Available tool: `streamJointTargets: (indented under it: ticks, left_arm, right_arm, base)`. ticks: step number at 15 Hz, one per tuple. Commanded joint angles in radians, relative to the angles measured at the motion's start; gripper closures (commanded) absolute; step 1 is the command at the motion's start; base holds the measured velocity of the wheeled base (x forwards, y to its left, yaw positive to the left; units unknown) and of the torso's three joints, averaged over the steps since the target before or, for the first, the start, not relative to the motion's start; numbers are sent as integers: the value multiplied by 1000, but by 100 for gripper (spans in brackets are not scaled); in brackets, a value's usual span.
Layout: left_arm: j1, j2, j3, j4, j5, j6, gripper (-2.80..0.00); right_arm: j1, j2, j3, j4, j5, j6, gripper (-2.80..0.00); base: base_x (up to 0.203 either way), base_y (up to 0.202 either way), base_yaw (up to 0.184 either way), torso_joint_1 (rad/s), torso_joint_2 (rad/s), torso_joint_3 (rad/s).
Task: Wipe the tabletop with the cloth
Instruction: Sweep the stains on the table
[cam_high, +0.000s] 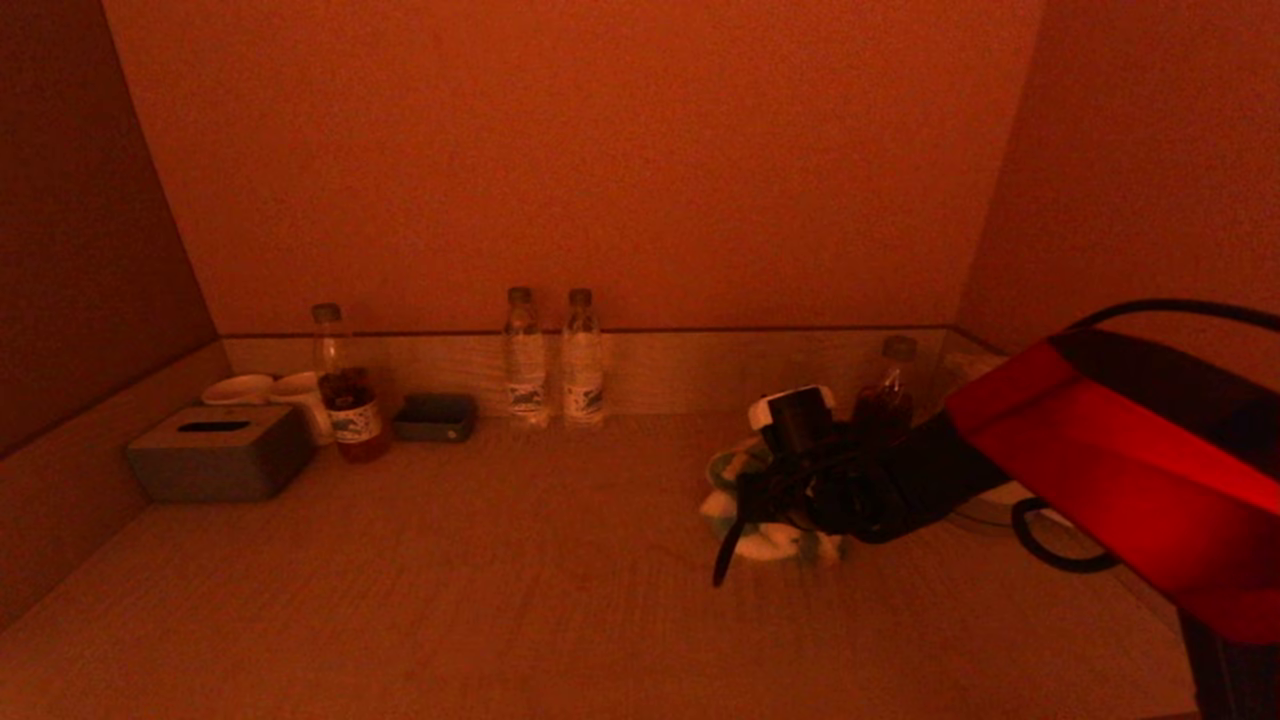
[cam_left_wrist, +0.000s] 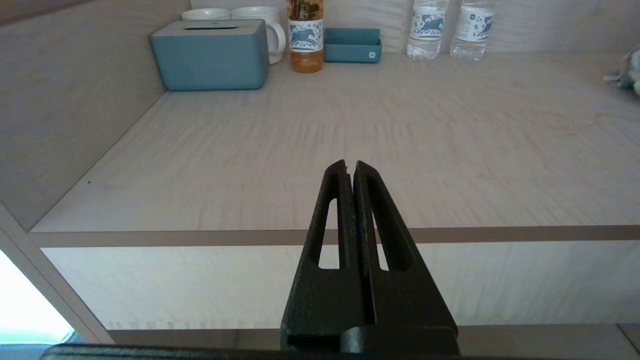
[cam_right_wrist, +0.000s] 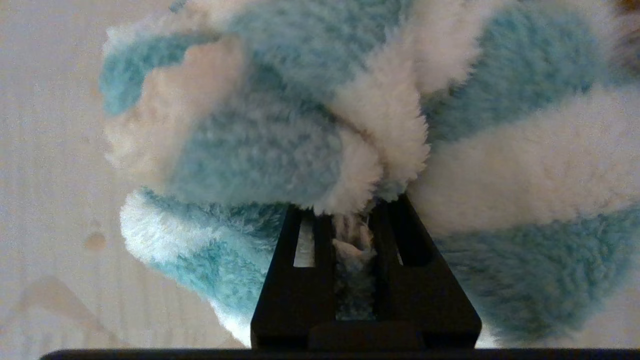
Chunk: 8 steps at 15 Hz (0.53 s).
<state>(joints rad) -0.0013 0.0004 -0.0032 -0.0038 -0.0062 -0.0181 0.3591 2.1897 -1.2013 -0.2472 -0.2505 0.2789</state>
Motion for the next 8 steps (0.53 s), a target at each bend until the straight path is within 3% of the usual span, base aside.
streamJointTargets:
  ticks: [1, 8]
  left_arm:
    - [0, 0, 0, -1, 0, 0, 0]
    - [0, 0, 0, -1, 0, 0, 0]
  right_arm:
    - [3, 12, 3, 0, 3, 2, 0]
    - [64, 30, 20, 0, 2, 3, 0]
  base:
    - [0, 0, 0, 0, 0, 0]
    - [0, 0, 0, 0, 0, 0]
